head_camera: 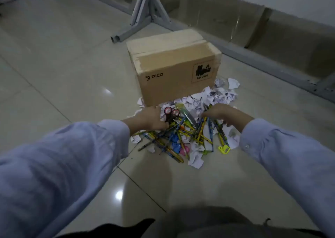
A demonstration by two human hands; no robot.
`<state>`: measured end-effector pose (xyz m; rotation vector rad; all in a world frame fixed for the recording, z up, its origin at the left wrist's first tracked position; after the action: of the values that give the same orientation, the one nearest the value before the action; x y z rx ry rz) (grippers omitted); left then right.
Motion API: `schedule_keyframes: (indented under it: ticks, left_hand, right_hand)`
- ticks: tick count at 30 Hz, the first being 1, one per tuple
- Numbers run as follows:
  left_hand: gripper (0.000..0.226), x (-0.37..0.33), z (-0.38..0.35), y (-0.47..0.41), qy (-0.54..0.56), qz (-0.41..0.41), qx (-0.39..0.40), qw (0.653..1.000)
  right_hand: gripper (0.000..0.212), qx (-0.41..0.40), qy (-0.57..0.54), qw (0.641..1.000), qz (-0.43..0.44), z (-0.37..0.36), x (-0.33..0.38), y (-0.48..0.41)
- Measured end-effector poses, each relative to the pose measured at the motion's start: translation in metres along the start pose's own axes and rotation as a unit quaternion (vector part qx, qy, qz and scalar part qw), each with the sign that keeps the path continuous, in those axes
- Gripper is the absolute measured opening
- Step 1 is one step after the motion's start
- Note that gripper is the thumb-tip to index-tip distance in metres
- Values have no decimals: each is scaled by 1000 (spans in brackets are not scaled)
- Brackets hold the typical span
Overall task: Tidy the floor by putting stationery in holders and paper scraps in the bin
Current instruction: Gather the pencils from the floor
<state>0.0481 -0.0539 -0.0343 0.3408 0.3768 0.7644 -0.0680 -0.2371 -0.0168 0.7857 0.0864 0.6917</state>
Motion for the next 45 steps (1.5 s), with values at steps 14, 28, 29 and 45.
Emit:
schedule_keyframes:
  ticks: [14, 28, 29, 45]
  left_hand:
    - [63, 1, -76, 4, -41, 40, -18, 998]
    - [32, -13, -76, -12, -60, -21, -45, 997]
    - [32, -14, -77, -13, -59, -22, -40, 997]
    - [13, 1, -76, -19, 12, 14, 60, 998]
  right_hand:
    - [76, -98, -63, 993, -34, -46, -34, -40]
    - [67, -187, -95, 977, -30, -52, -34, -65]
    - [65, -181, -95, 978, -29, -53, -34, -66]
    - [43, -132, -54, 990, 9, -53, -30, -68]
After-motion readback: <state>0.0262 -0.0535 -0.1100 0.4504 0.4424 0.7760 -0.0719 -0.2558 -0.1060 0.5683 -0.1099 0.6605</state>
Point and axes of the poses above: each hand's wrist, its own y-axis away from the middle knuckle, its own z-axis out of the back of the hand, x = y × z, the point moved 8 cm from there along -y, towards the middle knuckle
